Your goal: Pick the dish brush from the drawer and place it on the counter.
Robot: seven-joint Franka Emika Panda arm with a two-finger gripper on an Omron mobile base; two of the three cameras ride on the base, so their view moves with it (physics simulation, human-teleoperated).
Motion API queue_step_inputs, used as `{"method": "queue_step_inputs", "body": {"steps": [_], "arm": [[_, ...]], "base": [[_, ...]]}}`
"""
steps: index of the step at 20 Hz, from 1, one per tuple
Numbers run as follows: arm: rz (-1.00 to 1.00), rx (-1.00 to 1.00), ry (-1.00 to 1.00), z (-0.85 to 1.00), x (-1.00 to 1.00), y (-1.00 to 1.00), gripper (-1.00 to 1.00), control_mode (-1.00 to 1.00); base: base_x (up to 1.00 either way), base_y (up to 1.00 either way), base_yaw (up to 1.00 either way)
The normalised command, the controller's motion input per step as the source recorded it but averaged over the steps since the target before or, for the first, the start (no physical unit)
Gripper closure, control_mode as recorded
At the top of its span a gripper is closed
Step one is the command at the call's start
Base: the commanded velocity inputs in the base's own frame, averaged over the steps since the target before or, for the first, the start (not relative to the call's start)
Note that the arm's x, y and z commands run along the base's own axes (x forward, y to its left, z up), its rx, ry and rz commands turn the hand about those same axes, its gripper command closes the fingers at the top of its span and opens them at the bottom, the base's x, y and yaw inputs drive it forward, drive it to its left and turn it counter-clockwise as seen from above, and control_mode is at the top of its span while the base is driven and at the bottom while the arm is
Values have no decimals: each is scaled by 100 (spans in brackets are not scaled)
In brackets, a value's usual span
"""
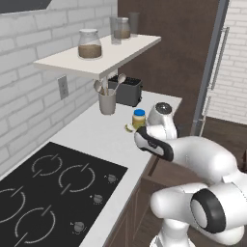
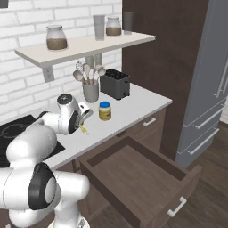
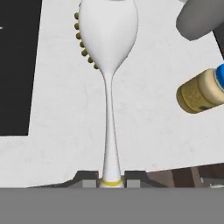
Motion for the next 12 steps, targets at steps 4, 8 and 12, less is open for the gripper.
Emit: {"method": "queue_step_inputs", "body": {"steps": [4,8,12], "arm": [[0,0,3,-24,40,60,100,-100],[0,0,1,-17,28,39,100,-100],[0,0,0,-66,36,3,100,-100]], "base": [[0,0,0],[0,0,0],[0,0,0]]}}
